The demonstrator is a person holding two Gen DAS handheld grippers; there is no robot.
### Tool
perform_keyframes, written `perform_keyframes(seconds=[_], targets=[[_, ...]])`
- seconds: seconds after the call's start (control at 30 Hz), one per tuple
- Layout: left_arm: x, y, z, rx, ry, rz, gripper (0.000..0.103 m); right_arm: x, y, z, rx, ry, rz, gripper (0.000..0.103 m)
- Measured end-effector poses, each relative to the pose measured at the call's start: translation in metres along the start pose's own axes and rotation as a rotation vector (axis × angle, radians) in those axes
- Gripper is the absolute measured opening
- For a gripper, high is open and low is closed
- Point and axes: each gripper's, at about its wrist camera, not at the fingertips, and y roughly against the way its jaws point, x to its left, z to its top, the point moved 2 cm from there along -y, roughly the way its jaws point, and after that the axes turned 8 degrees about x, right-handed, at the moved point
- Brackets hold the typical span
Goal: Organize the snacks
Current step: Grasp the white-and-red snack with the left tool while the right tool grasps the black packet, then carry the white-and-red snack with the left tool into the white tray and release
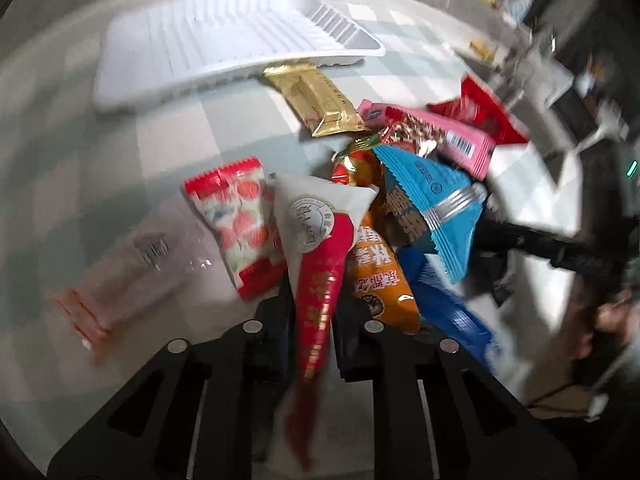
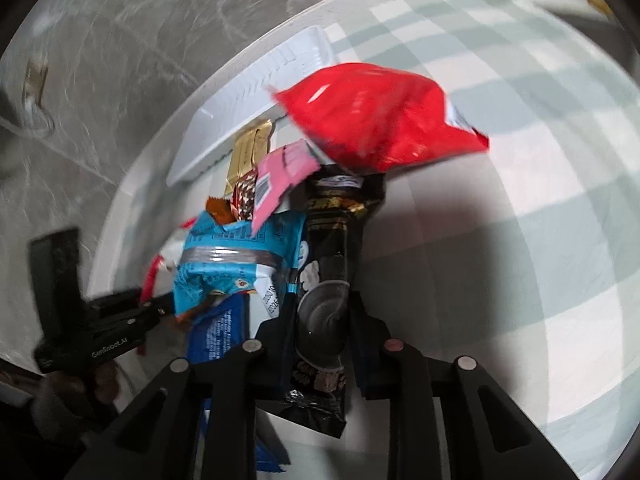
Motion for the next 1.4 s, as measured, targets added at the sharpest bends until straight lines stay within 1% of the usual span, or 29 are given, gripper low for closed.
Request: perform_keyframes(seconds=[0.03,0.1,0.27,0.43,0.57,0.83,1.07,1.27,1.4], targets=[[0.004,0.001,-0.001,0.001,0.014,-0.027,0.014,-0.005,0.001,-0.001,0.000,-0.023,0.033,0.026],[0.007,0.004,-0.001,0.002,0.017,-0.036,0.014,-0.014,0.003,-0.004,0.000,-0.071,0.089,0.025],[0.012,0.014,-0.004,0.000,0.021,-0.091,0.014,-0.030,0.010,-0.016,-0.003,-0.172,0.217,0.025],[0.019,0.029,-0.009,0.000,0.025,-0.130,0.014,-0.036,0.018,-0.029,0.014,-0.224,0.306,0.025],[0.025,0.043,-0.013,-0.007,0.031,-0.159,0.014,-0.029,0.025,-0.038,0.031,-0.236,0.360,0.025],[0.034,0.070,-0.006,-0.059,0.036,-0.214,0.014,-0.011,0.038,-0.040,0.046,-0.210,0.417,0.025],[0.040,0.071,-0.003,-0.078,0.046,-0.256,0.013,0.007,0.042,-0.030,0.038,-0.183,0.440,0.025],[0.042,0.074,-0.002,-0.094,0.042,-0.277,0.012,0.012,0.044,-0.027,0.047,-0.166,0.444,0.025],[0.048,0.080,0.000,-0.107,0.070,-0.337,0.012,0.016,0.046,-0.023,0.049,-0.156,0.455,0.026]])
